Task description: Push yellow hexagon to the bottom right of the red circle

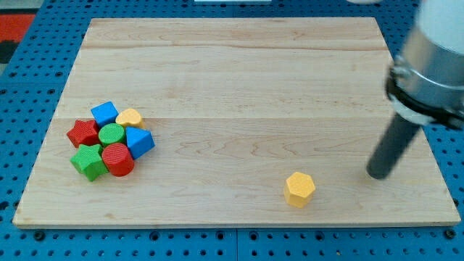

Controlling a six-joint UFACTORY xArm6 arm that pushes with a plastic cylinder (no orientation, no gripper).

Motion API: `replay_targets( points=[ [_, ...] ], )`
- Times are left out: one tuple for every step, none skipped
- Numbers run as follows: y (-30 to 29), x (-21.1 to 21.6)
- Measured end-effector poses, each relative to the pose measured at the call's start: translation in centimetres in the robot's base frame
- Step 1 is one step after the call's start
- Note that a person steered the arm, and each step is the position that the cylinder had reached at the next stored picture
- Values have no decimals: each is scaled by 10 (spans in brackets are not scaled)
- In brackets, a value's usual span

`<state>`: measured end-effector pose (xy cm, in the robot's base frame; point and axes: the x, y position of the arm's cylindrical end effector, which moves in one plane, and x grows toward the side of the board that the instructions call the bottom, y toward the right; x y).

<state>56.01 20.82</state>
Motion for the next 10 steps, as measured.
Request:
replay_targets(
  points=[
    [-19, 35],
    [-77, 24],
    [-128, -10],
    [-157, -14],
    [-93, 6],
    [-106, 26],
    [-158, 24],
    [-200, 19],
    [-241, 2],
    [-278, 0]
  ],
)
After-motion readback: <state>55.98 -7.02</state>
